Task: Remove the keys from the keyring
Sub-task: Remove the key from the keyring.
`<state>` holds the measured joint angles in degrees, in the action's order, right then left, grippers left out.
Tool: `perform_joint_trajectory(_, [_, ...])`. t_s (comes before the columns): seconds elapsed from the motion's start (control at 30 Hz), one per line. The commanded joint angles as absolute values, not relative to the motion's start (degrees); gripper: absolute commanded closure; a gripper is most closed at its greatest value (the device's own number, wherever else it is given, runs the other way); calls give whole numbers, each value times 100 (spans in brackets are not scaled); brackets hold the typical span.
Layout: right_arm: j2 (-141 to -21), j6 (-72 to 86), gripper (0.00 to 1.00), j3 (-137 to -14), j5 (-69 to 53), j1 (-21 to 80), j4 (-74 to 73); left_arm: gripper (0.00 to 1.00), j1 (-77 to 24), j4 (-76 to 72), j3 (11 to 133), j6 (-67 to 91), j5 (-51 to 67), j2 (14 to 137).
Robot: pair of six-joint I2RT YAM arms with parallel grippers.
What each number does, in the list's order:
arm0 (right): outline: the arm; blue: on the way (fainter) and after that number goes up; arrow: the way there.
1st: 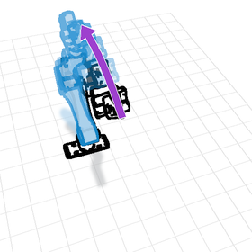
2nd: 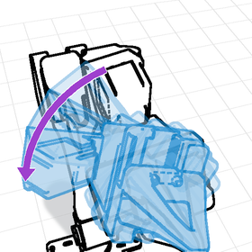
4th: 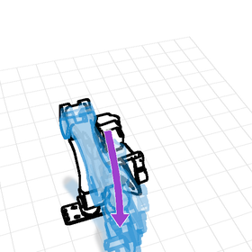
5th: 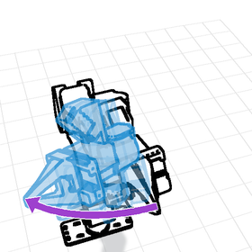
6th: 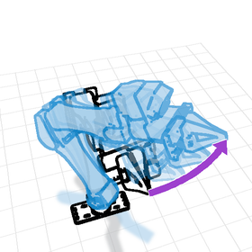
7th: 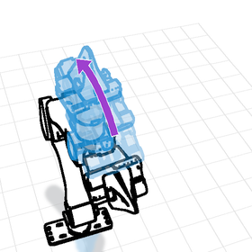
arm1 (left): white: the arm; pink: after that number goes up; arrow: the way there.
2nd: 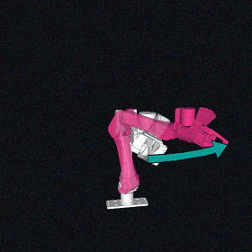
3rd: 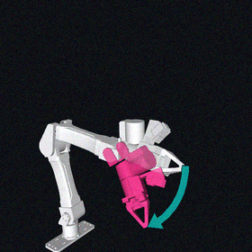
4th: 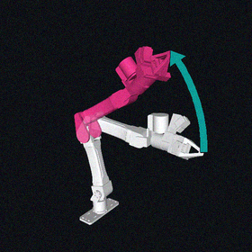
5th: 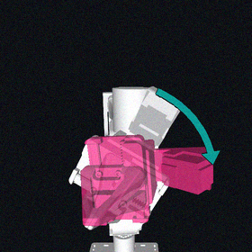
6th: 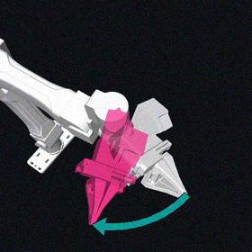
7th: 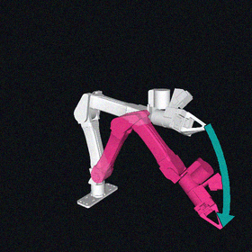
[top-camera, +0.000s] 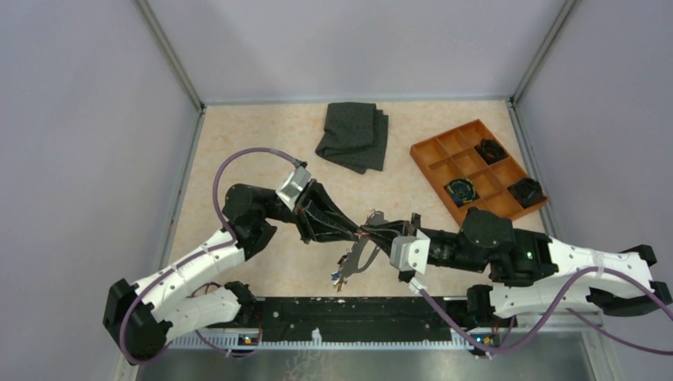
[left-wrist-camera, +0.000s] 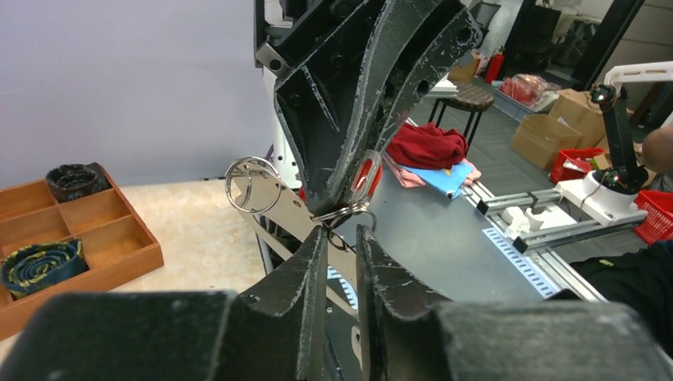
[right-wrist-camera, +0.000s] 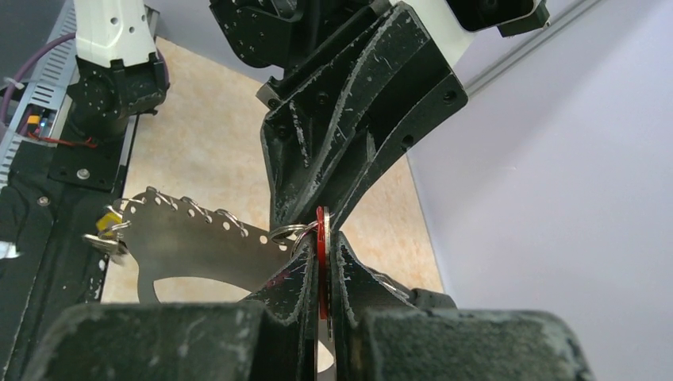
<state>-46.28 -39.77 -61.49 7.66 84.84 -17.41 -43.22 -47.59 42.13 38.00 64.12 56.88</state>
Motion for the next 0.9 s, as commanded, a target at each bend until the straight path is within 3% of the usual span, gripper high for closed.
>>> perform_joint_trajectory(0.0, [-4676,-4078,100,-6175,994,8444,-1131,77,-4412,-5179,4180,3949,6349,5719])
perform_joint_trajectory(0.23, [-4652,-4087,100,-6164,955,8440,-1073,88,-4412,-4829,4174,3753,6176,5635])
perform_joint_trajectory(0.37, [-4684,-4132,100,-6114,1064,8438,-1017,100,-4413,-4785,4167,3719,6122,5585])
perform_joint_trajectory(0.87, [-4799,-4576,100,-5835,2223,8446,-702,100,-4412,-2393,4230,2180,4788,4527])
